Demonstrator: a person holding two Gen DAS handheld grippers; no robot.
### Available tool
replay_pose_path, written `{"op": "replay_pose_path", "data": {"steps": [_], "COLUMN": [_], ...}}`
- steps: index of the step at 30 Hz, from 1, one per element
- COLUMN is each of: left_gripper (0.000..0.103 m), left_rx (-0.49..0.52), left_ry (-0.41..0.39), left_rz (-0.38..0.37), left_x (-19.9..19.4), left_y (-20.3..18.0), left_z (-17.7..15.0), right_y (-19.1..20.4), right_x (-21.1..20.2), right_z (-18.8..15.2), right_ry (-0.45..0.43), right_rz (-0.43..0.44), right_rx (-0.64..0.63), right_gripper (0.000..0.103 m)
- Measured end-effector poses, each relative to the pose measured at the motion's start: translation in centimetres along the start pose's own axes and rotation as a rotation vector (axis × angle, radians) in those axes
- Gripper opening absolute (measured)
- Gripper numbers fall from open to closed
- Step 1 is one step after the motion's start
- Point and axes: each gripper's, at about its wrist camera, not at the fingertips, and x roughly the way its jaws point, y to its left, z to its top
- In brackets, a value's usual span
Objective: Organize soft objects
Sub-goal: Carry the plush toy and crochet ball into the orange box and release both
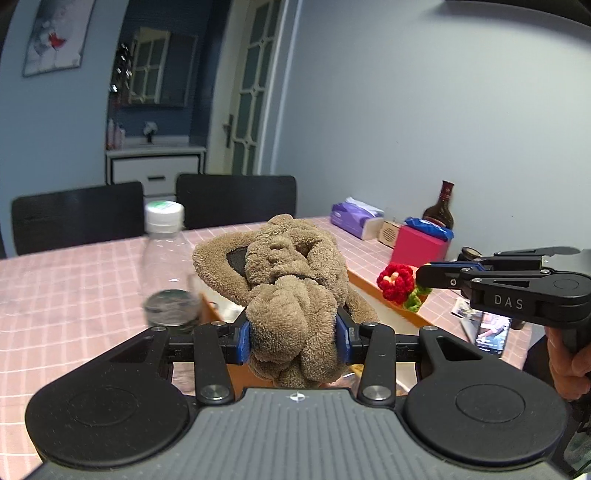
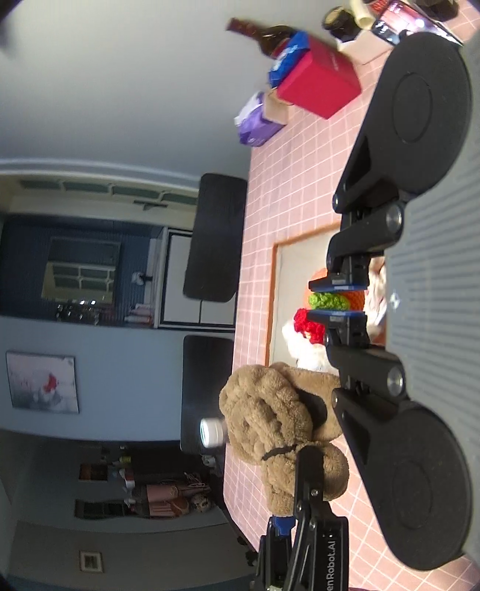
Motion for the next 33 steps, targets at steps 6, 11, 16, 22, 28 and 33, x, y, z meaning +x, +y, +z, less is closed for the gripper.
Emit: {"op": "replay_pose_path", "data": {"steps": [6, 11, 16, 22, 28, 33], "left_gripper": [0.049, 0.049, 0.049, 0.051, 0.058, 0.067], "left_rx": [-0.03, 0.035, 0.076, 0.198, 0.312, 0.295], "left_ry": [0.157, 0.225, 0.244, 0.254, 0.293, 0.27], "left_rz": [-0.065, -0.031, -0.009, 0.04, 0.043, 0.024], "left_x": [3.2, 5.1, 6.4, 7.5, 8.4, 7.9], "left_y": [-0.5, -1.4, -2.0, -3.9, -5.5, -5.2], "left_z": [-0.8, -2.4, -3.1, -3.5, -4.2, -4.1], "right_y": [-4.2, -4.6, -4.4, -4.4, -3.5, -3.3], "right_x": [2.6, 5.8, 7.6, 8.8, 9.1, 9.1], "right_z": [-0.5, -2.6, -4.1, -4.8, -5.3, -5.5], "right_ry": [0.126, 0.252, 0.309, 0.351, 0.364, 0.368], "right_rz": [0.051, 0.089, 0.108, 0.119, 0.104, 0.107], "right_rx": [0.09, 0.121, 0.137, 0.135, 0.069, 0.037], "right_gripper": [0.007, 0.007, 0.008, 0.01, 0.023, 0.027]}}
